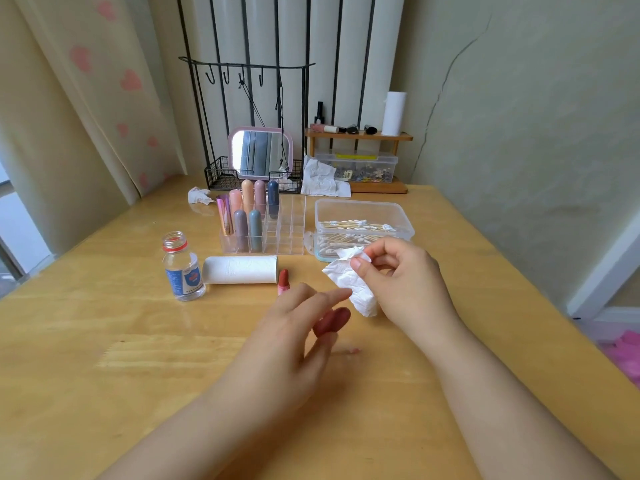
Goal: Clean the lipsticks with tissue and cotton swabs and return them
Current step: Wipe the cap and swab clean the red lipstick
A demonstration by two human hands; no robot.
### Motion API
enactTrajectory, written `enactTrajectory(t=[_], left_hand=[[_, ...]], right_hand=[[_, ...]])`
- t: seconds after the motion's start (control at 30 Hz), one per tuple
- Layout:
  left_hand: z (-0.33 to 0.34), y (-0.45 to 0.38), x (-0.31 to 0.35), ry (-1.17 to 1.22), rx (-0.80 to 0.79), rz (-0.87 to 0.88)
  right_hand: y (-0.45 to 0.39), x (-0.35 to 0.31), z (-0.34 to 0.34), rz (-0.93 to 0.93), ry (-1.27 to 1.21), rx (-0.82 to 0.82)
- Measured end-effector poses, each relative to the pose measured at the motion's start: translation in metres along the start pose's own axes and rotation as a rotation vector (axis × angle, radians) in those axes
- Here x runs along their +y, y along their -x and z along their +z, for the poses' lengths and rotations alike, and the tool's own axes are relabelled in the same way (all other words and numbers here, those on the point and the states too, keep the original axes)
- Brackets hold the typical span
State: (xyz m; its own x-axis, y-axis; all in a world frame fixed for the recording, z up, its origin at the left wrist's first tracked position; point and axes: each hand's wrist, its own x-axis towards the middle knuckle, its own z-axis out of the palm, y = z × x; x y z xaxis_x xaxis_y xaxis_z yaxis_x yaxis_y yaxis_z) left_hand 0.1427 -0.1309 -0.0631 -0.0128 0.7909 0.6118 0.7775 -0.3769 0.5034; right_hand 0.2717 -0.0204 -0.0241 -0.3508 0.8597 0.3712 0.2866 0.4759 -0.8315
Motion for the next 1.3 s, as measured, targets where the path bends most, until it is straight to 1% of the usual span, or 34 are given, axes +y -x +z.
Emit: enactTrajectory(t=[0.07,0.17,0.2,0.27,0.37,0.53,0.6,0.67,0.8,0.87,0.93,1.0,1.17,1.23,1.3], left_hand=[[-0.006,0.000,0.005,0.185,0.042,-0.101],[-0.012,-0.002,0.009,0.566,0.073,-0.307],[-0.014,-0.003,0.010,0.640,0.094,-0.363],[-0.019,-0.005,0.011,0.691,0.141,-0.440],[-0.025,-0.009,0.014,0.761,0.199,-0.494],[-0.026,-0.010,0.010,0.930,0.235,-0.540],[-0.028,-0.010,0.010,0.986,0.209,-0.547],[-0.027,-0.009,0.011,1.023,0.171,-0.541],[-0.024,-0.006,0.010,1.002,0.107,-0.503],[-0.024,-0.005,0.012,0.982,0.064,-0.474],[-0.024,-0.005,0.014,0.987,0.033,-0.452],[-0.023,-0.004,0.016,0.993,0.009,-0.427],[-0.019,0.000,0.013,0.934,-0.048,-0.368],[-0.021,0.001,0.011,0.946,-0.074,-0.321],[-0.022,0.001,0.011,0.953,-0.077,-0.277]], right_hand=[[0.000,-0.002,-0.001,0.004,0.012,-0.005],[-0.001,-0.006,-0.005,0.019,0.012,-0.028],[-0.002,-0.009,-0.007,0.020,0.007,-0.032],[-0.002,-0.017,-0.010,0.006,0.010,-0.047],[-0.002,-0.030,-0.014,-0.041,0.035,-0.097],[0.007,-0.043,-0.019,-0.125,0.038,-0.300],[0.017,-0.043,-0.019,-0.235,0.016,-0.346],[0.026,-0.039,-0.017,-0.338,0.032,-0.334],[0.040,-0.026,-0.014,-0.453,0.122,-0.251],[0.044,-0.024,-0.015,-0.479,0.122,-0.191],[0.046,-0.026,-0.018,-0.385,0.046,-0.158],[0.046,-0.028,-0.023,-0.232,-0.086,-0.181],[0.043,-0.030,-0.032,-0.021,-0.132,-0.293],[0.042,-0.031,-0.033,0.065,-0.201,-0.372],[0.043,-0.033,-0.033,0.102,-0.248,-0.461]])
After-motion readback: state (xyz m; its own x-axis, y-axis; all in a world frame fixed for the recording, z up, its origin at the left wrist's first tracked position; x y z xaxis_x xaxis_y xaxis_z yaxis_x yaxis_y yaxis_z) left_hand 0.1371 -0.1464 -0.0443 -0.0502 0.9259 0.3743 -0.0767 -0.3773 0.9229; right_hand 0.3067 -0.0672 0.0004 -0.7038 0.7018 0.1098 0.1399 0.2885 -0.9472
